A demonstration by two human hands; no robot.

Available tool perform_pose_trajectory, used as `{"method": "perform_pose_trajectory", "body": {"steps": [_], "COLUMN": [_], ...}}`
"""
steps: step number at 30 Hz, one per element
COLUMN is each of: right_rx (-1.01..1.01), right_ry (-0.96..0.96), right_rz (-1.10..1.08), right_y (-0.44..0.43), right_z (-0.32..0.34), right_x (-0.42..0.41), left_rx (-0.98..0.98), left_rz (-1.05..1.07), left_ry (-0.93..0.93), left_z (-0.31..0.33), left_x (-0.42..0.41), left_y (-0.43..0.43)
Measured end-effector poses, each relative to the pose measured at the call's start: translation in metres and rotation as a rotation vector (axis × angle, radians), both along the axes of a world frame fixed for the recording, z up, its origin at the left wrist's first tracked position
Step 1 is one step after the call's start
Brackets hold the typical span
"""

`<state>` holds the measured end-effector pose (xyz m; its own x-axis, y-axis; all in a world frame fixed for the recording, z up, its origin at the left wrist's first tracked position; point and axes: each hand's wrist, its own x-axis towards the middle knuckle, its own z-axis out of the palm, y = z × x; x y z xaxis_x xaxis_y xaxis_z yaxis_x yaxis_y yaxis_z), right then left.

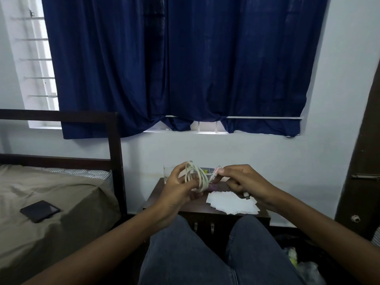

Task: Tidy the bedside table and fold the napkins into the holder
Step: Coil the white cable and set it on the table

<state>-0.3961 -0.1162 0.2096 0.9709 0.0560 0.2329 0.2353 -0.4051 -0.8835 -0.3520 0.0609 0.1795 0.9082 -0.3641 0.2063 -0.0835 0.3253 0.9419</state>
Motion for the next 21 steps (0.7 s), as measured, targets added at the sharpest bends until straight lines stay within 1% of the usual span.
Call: {"method": "perform_pose_trajectory", "body": {"steps": [5,9,12,16,18,21], "right_rx": [0.051,0.073,0.073,0.036,0.023,-0.017], "right_ry": [0.014,0.049,0.069,0.072,0.063,0.020], "right_rz": [-0.026,-0.058,-0.105,-0.181,-0.211,-0.252], "right_y": [-0.006,-0.010,-0.012,-0.015,-0.017,-0.023], "right_z": [-0.002,-0.004,-0.007,-0.007,-0.007,-0.010], "right_x": [0.003,0.005,0.008,0.012,0.013,0.018], "left_rx": [0.143,0.196,0.197,0.114,0.083,0.097], "left_rz": [0.043,-0.006,-0.059,-0.086,-0.101,-0.184], "left_ry": [-0.125,-0.178,-0.139,-0.077,-0.030,0.055], "left_z": [-0.004,-0.004,-0.004,-0.002,-0.001,0.000], "left_x": [0.000,-0.003,-0.005,-0.004,-0.003,-0.004], "left_y": [0.001,0.002,0.002,0.004,0.004,0.002]}}
